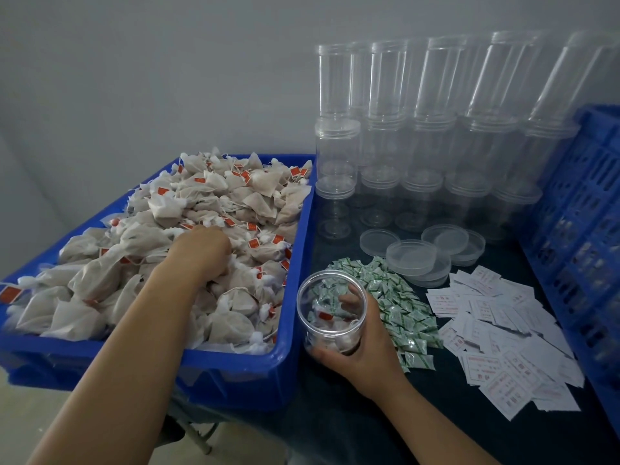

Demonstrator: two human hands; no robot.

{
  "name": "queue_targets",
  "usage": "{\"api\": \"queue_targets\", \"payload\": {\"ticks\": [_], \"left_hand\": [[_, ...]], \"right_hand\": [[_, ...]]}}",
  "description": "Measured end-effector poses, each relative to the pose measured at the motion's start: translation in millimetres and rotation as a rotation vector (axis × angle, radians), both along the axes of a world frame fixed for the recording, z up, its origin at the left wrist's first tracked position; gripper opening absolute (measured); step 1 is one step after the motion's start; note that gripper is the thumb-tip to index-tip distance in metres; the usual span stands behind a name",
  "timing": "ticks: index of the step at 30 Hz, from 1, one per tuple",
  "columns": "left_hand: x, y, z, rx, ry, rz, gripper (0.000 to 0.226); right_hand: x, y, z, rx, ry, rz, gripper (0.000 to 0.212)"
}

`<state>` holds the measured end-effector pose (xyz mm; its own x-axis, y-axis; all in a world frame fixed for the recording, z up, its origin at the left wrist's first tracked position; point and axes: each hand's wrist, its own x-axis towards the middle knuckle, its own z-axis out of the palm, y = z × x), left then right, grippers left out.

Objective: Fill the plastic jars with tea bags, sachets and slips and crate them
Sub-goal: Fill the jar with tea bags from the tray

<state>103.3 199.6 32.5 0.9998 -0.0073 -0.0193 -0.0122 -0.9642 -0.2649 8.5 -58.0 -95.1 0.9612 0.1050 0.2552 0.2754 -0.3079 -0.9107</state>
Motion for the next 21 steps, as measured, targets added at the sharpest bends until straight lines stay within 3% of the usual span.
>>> {"api": "queue_targets", "payload": {"ticks": [10, 16, 21], "left_hand": [[-3.0, -5.6, 4.2, -0.170, -0.098, -0.065, 0.006], [-3.7, -9.4, 4.9, -0.403, -0.253, -0.157, 0.009], [-9.9, -20.4, 9.5, -0.705, -0.365, -0.226, 0.021]], "right_hand": [[0.6, 0.0, 0.5, -0.008, -0.028, -0.001, 0.093], [0.7, 0.2, 1.0, -0.003, -0.038, -0.003, 0.092], [0.7, -0.3, 0.3, 0.002, -0.032, -0.001, 0.092]]}}
